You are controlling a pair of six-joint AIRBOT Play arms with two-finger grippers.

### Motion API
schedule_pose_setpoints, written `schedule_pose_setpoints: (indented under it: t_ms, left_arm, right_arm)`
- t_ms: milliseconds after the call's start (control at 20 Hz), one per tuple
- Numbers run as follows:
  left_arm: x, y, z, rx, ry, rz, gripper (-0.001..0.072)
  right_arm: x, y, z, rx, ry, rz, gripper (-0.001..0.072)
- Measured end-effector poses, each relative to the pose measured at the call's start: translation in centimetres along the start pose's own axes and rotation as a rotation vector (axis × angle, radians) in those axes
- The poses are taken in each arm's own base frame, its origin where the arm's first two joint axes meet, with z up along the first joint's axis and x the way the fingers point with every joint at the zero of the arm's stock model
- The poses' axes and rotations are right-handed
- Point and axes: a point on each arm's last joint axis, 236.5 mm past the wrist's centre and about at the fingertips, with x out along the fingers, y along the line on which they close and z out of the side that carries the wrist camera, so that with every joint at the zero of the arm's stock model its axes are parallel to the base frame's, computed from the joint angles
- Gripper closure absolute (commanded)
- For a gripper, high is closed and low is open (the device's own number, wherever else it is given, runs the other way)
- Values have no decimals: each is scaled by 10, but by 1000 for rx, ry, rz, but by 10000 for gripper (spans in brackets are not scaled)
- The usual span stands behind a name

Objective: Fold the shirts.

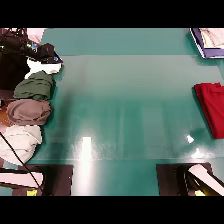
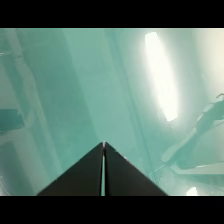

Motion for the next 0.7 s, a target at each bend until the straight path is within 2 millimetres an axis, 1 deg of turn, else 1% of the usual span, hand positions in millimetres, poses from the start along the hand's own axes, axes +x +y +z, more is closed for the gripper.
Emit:
schedule_pose_setpoints:
  t_ms: [50, 100, 150, 200, 250, 300, 350, 450, 500, 600, 700]
  left_arm:
    - [0, 0, 0, 0, 0, 0, 683]
    - [0, 0, 0, 0, -1, -1, 683]
    - [0, 0, 0, 0, -2, -1, 683]
    - [0, 0, 1, 0, -5, 0, 683]
    - [0, 0, 3, 1, -11, 0, 683]
    - [0, 1, 4, 1, -18, 2, 683]
    - [0, 1, 6, 2, -26, 4, 683]
    - [0, 2, 9, 3, -38, 7, 683]
    - [0, 2, 10, 3, -41, 8, 683]
    - [0, 2, 11, 3, -46, 9, 683]
    - [0, 2, 12, 3, -52, 10, 683]
  right_arm:
    - [-7, -3, 6, -4, -7, -15, 50]
    - [-14, 1, 12, -2, -17, -9, 83]
    - [-19, 12, 17, 1, -24, 22, 163]
    - [-23, 33, 19, 0, -20, 79, 185]
    - [-26, 55, 18, -8, -7, 138, 192]
    - [-29, 83, 13, -35, 14, 205, 246]
    - [-33, 114, 4, -76, 47, 272, 381]
    - [-41, 167, -19, -180, 107, 373, 609]
    - [-46, 192, -33, -235, 137, 418, 694]
    - [-57, 235, -63, -351, 189, 494, 695]
    - [-69, 269, -93, -459, 233, 558, 694]
